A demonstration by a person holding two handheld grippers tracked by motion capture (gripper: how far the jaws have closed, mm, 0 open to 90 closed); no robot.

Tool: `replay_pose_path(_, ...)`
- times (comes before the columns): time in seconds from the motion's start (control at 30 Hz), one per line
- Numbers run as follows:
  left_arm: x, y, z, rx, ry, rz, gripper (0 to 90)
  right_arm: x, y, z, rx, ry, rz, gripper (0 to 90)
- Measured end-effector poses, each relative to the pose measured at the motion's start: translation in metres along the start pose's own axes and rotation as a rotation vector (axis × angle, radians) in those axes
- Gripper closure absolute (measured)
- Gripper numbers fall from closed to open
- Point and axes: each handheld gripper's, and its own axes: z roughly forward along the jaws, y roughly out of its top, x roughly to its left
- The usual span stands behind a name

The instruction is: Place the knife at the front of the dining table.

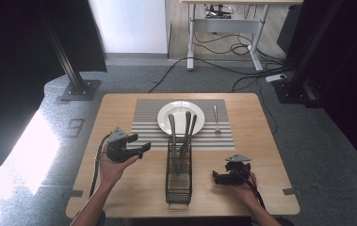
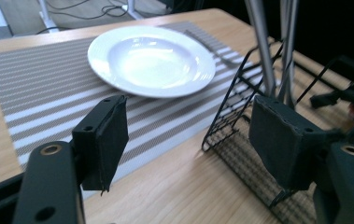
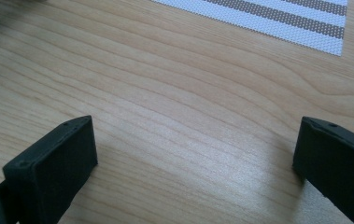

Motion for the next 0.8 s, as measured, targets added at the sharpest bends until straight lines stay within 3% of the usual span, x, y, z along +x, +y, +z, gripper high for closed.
replay_pose_path(0.23,-0.009,0.019,0.012,-0.002,-0.030,0.028,28.9,-0.002,0.000,0.000,-0.001,0.002,-0.004,0.5)
replay_pose_path(0.47,-0.013,0.027,0.017,-0.016,-0.061,0.007,30.3,-0.003,-0.001,-0.002,0.001,0.008,-0.004,1.8)
replay_pose_path(0.7,-0.017,0.037,0.025,-0.030,-0.072,0.013,31.3,-0.003,-0.001,-0.002,-0.002,0.008,-0.006,1.7)
replay_pose_path(0.77,-0.017,0.040,0.030,-0.028,-0.096,-0.003,32.4,-0.004,-0.001,-0.002,-0.003,0.010,-0.009,1.6)
replay_pose_path(0.8,-0.018,0.042,0.034,-0.019,-0.082,0.011,32.6,-0.004,-0.001,-0.002,-0.003,0.011,-0.009,1.7)
